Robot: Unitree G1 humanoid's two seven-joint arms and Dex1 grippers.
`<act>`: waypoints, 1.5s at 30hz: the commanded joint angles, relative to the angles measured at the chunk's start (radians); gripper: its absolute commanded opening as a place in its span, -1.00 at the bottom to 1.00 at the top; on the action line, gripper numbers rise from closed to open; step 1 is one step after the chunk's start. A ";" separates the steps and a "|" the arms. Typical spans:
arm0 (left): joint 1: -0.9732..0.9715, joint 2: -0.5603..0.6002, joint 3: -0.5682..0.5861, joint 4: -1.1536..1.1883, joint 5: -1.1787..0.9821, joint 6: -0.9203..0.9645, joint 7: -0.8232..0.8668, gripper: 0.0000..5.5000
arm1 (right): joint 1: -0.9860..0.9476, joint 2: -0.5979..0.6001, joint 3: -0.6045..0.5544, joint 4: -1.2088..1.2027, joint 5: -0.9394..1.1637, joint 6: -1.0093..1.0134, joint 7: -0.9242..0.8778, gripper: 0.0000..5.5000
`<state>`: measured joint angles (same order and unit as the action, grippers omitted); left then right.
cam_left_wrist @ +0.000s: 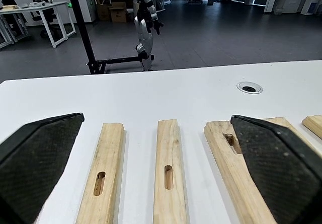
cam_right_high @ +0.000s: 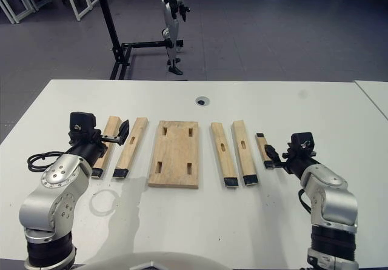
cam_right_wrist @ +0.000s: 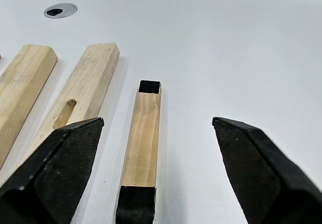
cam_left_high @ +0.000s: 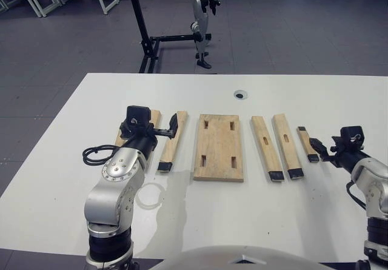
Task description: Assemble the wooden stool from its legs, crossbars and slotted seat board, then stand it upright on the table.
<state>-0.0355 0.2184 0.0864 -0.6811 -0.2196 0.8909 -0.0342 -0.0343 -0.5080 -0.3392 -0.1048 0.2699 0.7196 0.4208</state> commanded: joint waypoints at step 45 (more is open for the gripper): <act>-0.173 0.009 0.093 0.186 -0.189 0.050 -0.179 1.00 | -0.189 0.083 0.083 0.036 0.026 -0.136 -0.145 -0.53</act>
<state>-0.1556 0.2622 0.1307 -0.5261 -0.3164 0.8823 -0.1789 -0.1904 -0.4678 -0.3138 -0.0120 0.2811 0.5520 0.2778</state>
